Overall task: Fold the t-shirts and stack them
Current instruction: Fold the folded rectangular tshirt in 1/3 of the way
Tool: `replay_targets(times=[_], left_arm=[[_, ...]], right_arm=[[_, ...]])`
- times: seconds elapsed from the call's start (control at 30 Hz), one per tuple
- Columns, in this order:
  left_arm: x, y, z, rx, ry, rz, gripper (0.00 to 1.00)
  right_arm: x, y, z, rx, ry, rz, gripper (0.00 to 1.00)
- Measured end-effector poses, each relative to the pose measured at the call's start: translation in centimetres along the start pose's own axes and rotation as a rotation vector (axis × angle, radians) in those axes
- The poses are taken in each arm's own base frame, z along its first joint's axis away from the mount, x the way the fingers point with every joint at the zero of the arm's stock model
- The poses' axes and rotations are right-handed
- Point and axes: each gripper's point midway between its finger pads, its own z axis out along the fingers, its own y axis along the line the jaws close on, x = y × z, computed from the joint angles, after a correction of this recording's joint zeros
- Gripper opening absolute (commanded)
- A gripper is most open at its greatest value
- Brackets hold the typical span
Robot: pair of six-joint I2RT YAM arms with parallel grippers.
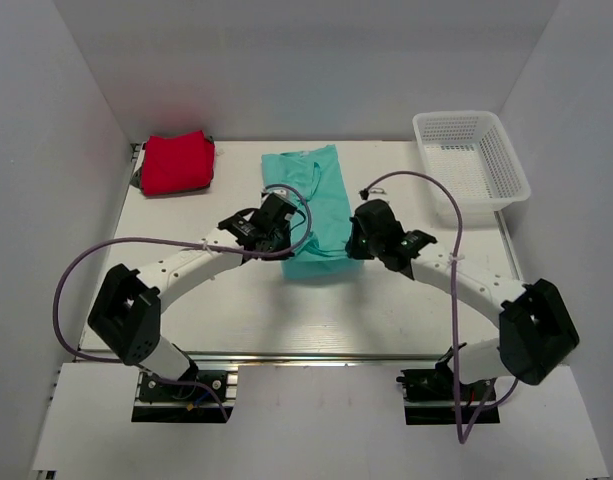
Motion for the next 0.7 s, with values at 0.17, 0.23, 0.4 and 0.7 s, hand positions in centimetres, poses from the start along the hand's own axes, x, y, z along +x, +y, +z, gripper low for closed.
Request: replay_targets(times=[0.17,0.23,0.4,0.7], left_arm=[[-4.6,0.6,0.6,-0.022,-0.07,-0.03,0.0],[-6.3,0.9,1.4,-0.032,-0.089,-0.034,0.0],[-9.1,2.2,3.8,-0.07,-0.095,-0.039,0.0],[-12.9,4.5,5.5,-0.077,-0.114,-0.065,0.0]], right_arm=[[-4.1,0.8,2.5,0.04,-0.039,-0.016,0.0],[-5.7,1.0,3.3,0.052,-0.054,-0.014,0.0],[-9.4,1.2,5.3,0.063,-0.085,-0.014,0.0],[-12.7,0.9,9.6,0.048,-0.071,-0.03,0.0]])
